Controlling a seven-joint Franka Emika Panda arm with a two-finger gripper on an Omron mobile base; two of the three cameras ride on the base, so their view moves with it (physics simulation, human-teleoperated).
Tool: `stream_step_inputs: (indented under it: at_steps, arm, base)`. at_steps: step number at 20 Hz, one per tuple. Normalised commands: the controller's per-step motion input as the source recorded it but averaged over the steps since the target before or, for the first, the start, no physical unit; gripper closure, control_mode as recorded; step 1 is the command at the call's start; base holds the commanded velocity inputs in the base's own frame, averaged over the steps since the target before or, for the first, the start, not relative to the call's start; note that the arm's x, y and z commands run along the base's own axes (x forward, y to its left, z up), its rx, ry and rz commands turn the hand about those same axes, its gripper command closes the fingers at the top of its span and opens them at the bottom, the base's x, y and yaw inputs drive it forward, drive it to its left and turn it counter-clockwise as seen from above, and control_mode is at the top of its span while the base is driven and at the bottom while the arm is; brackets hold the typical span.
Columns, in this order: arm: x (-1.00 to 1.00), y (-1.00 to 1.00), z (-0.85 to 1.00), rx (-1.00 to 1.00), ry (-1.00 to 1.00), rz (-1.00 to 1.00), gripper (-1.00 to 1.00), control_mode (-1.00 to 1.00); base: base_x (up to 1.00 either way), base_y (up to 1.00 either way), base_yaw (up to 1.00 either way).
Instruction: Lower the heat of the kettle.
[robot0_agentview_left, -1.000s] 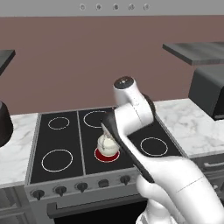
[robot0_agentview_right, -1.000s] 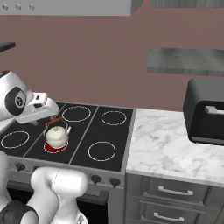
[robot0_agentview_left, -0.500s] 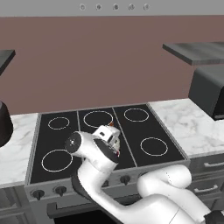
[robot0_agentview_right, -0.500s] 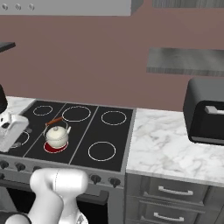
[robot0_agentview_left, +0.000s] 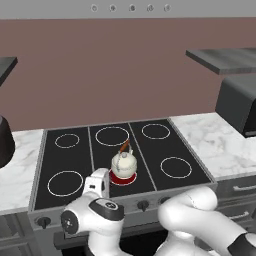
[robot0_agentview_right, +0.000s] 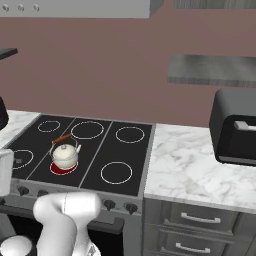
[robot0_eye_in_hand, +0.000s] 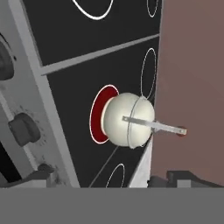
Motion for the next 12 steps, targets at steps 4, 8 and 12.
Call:
stream_step_inputs:
  at_steps: [4,8,12]
  arm:
    - [-0.08,0.15,-0.55,-0.23,-0.02,0.41,-1.0,-1.0]
    - [0.06,0.22,-0.47,-0.18,0.0,0.27,-1.0,-1.0]
    - [0.03,0.13,-0.35,-0.13,0.0,0.07,-1.0,-1.0]
  base:
    - [0.0,0.0,0.0]
    - [0.0,0.0,0.0]
    - [0.0,0.0,0.0]
